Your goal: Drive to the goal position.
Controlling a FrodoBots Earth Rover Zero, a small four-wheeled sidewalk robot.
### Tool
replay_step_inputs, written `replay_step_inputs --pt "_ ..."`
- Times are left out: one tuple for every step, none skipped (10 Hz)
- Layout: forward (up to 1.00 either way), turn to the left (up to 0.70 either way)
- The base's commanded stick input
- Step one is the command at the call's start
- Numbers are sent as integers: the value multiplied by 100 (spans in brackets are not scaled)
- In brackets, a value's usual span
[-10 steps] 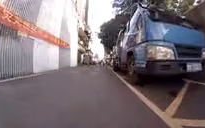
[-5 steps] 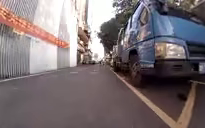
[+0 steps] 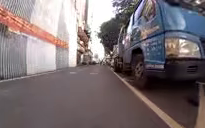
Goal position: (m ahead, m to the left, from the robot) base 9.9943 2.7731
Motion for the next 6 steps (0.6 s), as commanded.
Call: replay_step_inputs --pt "45 0" --pt "45 0" --pt "45 0" --pt "45 0" --pt "45 0" --pt "45 0"
